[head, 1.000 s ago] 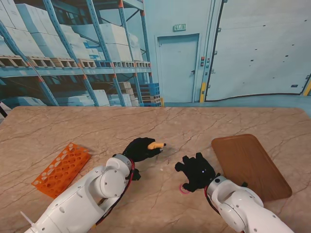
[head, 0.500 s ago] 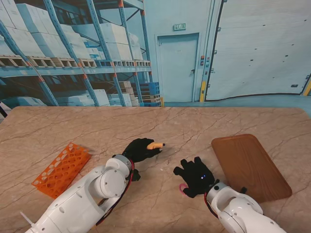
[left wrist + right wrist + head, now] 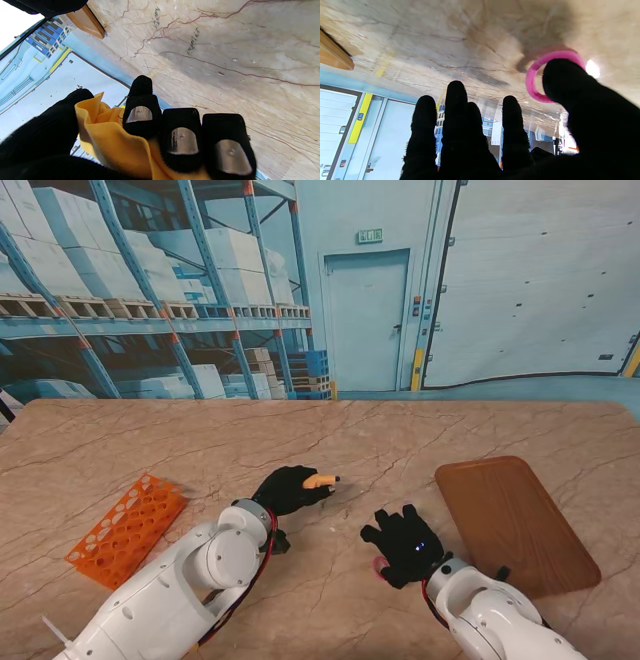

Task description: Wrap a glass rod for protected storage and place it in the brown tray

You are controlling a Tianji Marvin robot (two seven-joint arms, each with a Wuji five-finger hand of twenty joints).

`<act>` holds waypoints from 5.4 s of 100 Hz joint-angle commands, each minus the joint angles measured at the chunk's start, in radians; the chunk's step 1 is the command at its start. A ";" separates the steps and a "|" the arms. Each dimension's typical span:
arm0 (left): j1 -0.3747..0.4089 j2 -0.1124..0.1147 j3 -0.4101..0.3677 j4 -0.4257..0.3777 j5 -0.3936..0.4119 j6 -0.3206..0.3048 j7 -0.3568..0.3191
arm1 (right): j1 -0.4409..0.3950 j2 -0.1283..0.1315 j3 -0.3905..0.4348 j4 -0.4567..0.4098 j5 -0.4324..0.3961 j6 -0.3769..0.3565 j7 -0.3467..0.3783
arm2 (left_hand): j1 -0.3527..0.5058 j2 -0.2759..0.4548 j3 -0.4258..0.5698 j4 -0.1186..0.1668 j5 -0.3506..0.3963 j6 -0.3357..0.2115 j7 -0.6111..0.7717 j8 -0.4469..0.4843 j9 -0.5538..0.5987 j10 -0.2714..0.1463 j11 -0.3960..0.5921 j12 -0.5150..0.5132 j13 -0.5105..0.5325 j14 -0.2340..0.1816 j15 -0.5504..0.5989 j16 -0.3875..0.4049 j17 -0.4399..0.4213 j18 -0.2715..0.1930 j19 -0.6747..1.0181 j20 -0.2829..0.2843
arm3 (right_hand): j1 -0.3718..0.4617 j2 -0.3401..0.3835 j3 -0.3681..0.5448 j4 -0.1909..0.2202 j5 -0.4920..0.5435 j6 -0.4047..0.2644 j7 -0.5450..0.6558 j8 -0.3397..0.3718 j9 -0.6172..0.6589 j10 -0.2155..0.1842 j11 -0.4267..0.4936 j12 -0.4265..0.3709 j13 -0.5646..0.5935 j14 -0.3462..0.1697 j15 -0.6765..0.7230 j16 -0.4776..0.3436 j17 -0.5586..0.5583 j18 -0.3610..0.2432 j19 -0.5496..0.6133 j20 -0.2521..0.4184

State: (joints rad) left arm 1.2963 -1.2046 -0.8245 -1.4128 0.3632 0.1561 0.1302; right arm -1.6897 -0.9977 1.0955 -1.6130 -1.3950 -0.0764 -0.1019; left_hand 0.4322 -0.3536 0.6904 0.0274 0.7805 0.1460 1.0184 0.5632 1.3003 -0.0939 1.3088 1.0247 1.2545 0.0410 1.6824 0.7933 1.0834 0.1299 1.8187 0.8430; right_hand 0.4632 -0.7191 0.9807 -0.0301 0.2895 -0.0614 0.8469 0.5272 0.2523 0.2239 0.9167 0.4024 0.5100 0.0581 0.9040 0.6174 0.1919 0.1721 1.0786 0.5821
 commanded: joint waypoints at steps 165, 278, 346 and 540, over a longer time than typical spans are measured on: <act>-0.036 0.017 0.041 0.005 0.004 -0.040 -0.098 | 0.130 -0.067 0.048 -0.057 0.280 -0.055 -0.103 | 0.035 -0.080 -0.137 -0.098 -0.005 0.024 -0.029 -0.002 0.043 -0.028 0.037 0.008 0.018 -0.020 0.091 0.025 0.034 -0.093 0.275 0.051 | 0.118 0.156 -0.003 -0.110 0.406 -0.212 0.270 -0.140 0.285 -0.067 -0.013 0.025 0.081 0.012 0.003 0.005 0.010 0.005 0.021 -0.009; -0.045 0.036 0.048 0.009 0.022 -0.117 -0.143 | 0.246 -0.076 -0.067 0.034 0.344 0.012 -0.072 | -0.129 -0.234 -0.095 -0.163 -0.101 0.003 -0.134 -0.031 -0.040 -0.028 -0.010 0.028 0.017 -0.031 0.055 0.028 0.036 -0.151 0.275 0.014 | 0.088 0.179 -0.047 -0.091 0.279 -0.206 0.250 -0.127 0.265 -0.057 -0.003 0.035 0.071 0.004 0.011 0.017 0.016 0.003 0.015 -0.001; -0.049 0.024 0.068 0.034 0.071 -0.148 -0.076 | 0.248 -0.076 -0.072 0.032 0.360 0.008 -0.046 | -0.002 0.283 -0.254 0.030 -0.011 0.019 -0.093 -0.019 0.027 0.022 0.033 0.029 0.016 0.043 0.097 0.037 0.029 -0.033 0.275 0.071 | 0.076 0.172 -0.044 -0.085 0.380 -0.274 0.267 -0.124 0.303 -0.056 -0.013 0.028 0.076 0.014 0.008 0.015 0.015 0.007 0.008 0.002; -0.039 0.010 0.056 0.046 0.008 -0.233 -0.049 | 0.276 -0.092 -0.097 0.110 0.465 0.110 -0.028 | -0.004 0.464 -0.242 -0.001 0.040 0.005 -0.130 -0.055 0.031 0.091 0.008 0.041 0.014 0.142 0.091 0.051 0.021 0.063 0.275 0.088 | -0.038 0.220 -0.143 -0.082 0.293 -0.179 0.181 -0.142 0.290 -0.057 -0.033 0.024 0.062 0.012 -0.027 0.009 0.001 0.005 -0.032 0.026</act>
State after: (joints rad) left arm 1.2484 -1.1878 -0.7675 -1.3602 0.3756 -0.0721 0.0840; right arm -1.4160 -1.0860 1.0081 -1.5060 -0.9288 0.0352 -0.1393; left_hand 0.4186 0.0477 0.4450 0.0444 0.8405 0.1360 0.9080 0.5233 1.2875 -0.0002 1.2918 1.0473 1.2550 0.1433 1.6824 0.8174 1.0867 0.2354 1.8214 0.8827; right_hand 0.4834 -0.4559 0.8041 -0.1041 0.5812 -0.2597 1.0486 0.3779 0.5432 0.1626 0.8911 0.4239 0.5797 0.0677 0.8821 0.6247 0.2040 0.1695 1.0611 0.5878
